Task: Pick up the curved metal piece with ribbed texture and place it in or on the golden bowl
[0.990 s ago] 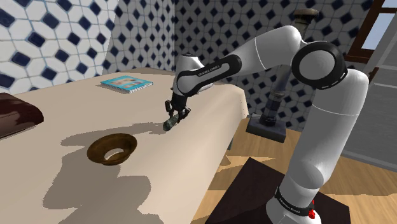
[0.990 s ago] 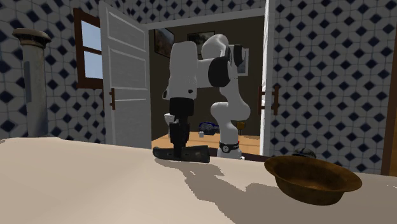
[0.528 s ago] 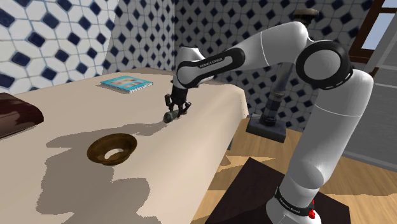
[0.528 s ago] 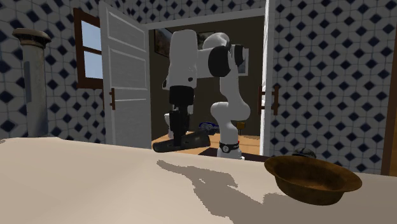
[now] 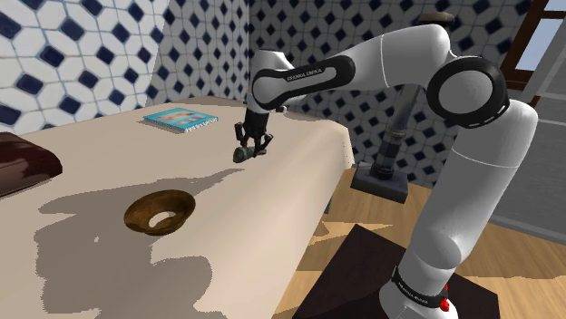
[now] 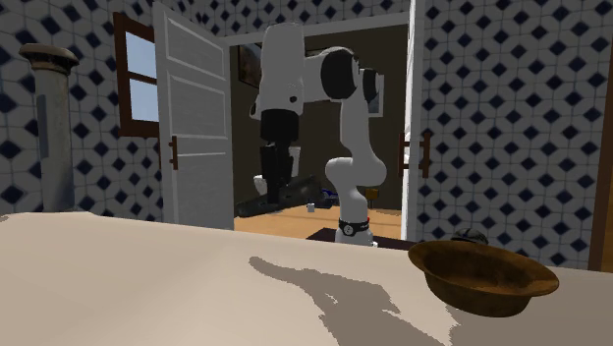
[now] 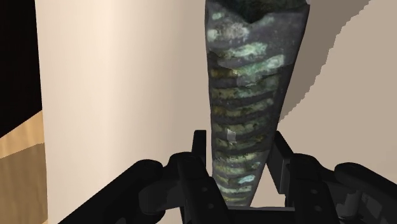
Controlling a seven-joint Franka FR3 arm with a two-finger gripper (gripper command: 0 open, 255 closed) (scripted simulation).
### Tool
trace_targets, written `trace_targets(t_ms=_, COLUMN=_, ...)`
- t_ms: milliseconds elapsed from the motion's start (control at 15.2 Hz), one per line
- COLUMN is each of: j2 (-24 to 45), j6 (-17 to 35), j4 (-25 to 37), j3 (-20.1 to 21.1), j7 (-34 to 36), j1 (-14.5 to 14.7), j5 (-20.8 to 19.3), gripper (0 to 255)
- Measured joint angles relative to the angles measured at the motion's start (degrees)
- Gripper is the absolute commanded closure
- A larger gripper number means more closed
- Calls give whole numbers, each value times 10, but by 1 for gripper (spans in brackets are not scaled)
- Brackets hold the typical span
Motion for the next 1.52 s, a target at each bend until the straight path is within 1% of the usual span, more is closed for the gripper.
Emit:
trace_targets(t_ms=462, j2=-9, j6=-52, j4=43, j3=0, j7=1, j1=0, j5=2, gripper=255)
trace_targets(t_ms=594, j2=-6, j6=-56, j4=51, j3=8, j7=18, j1=8, j5=-3, gripper=255)
trace_targets(t_ms=726, j2=-1, j6=-58, j4=58, j3=18, j7=43, j1=20, j5=-9, gripper=255)
trace_targets(t_ms=792, j2=9, j6=-66, j4=76, j3=26, j7=62, j1=29, j5=-16, gripper=255)
trace_targets(t_ms=858, j2=10, j6=-63, j4=74, j3=32, j7=75, j1=36, j5=-19, gripper=255)
trace_targets(t_ms=1122, j2=35, j6=-70, j4=104, j3=54, j7=133, j1=66, j5=-41, gripper=255)
trace_targets(t_ms=1254, j2=54, j6=-78, j4=130, j3=65, j7=161, j1=82, j5=-54, gripper=255)
trace_targets(t_ms=1518, j2=99, j6=-96, j4=187, j3=85, j7=227, j1=123, j5=-87, gripper=255)
